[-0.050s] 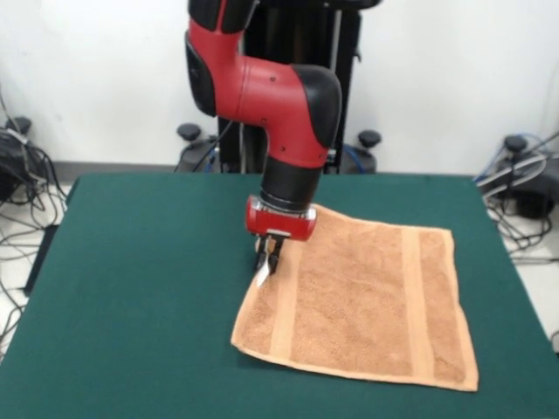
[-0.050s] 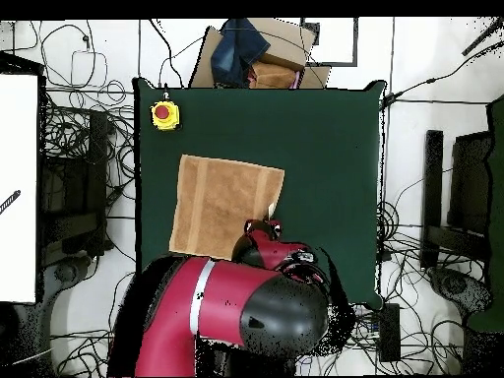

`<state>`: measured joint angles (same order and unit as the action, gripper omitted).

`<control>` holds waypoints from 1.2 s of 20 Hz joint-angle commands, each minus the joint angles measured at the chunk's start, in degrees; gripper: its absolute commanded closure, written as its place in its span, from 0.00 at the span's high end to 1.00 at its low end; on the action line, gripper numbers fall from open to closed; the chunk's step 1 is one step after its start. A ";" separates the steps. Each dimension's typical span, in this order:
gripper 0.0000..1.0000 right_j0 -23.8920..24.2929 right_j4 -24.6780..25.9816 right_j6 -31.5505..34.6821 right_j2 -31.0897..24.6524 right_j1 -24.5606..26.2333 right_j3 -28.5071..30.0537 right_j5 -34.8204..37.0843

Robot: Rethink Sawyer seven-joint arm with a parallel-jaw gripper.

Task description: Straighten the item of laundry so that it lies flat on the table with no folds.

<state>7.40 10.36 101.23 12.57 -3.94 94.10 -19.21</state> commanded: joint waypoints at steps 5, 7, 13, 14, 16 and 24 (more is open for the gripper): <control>0.00 -6.05 -6.66 6.01 8.27 2.49 -5.57 1.01; 0.00 -8.05 -8.31 6.01 10.22 3.09 -5.71 2.79; 0.00 -14.77 -14.36 6.68 15.76 5.54 -5.18 5.53; 0.00 -15.70 -14.78 6.55 16.65 5.62 -4.82 5.73; 0.00 -15.69 -14.83 6.57 16.34 5.70 -4.71 5.40; 0.00 -11.11 -10.40 6.07 11.66 7.22 -7.83 1.51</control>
<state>-6.71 0.13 101.23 27.68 1.53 91.96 -19.23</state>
